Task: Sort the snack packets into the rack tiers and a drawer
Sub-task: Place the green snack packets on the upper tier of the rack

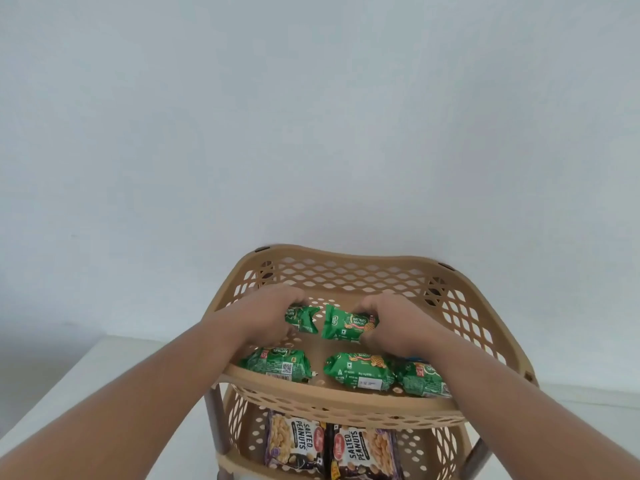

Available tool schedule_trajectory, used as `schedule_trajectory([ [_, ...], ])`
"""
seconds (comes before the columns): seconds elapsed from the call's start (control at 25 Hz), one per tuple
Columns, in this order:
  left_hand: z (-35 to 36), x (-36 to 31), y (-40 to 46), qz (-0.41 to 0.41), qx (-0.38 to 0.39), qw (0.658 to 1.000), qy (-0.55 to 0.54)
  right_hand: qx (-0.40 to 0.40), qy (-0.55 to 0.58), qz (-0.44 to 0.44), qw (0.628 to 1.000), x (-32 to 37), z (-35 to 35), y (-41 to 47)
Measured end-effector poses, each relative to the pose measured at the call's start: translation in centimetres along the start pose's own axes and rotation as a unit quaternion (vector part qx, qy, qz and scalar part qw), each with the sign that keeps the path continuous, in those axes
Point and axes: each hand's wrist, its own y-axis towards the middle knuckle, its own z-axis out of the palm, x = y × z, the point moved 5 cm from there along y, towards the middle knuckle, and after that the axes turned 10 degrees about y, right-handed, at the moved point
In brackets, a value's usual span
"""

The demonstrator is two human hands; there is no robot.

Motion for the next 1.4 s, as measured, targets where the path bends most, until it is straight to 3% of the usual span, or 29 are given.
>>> schedule_trajectory([
  [0.24,0.4,0.3,0.1,-0.013,0.017,0.999,0.028,0.014,-0.048,-0.010,0.999,0.0,0.5,0.2],
  [0.84,0.5,-0.1,0.0,-0.002,0.064,0.998,0.007,0.030,0.030,0.000,0.999,-0.3,1.0,0.1],
  [1.4,0.8,0.5,0.4,0.002,0.067,0.998,-0.021,0.035,0.015,-0.011,0.999,-0.4,1.1,0.4],
])
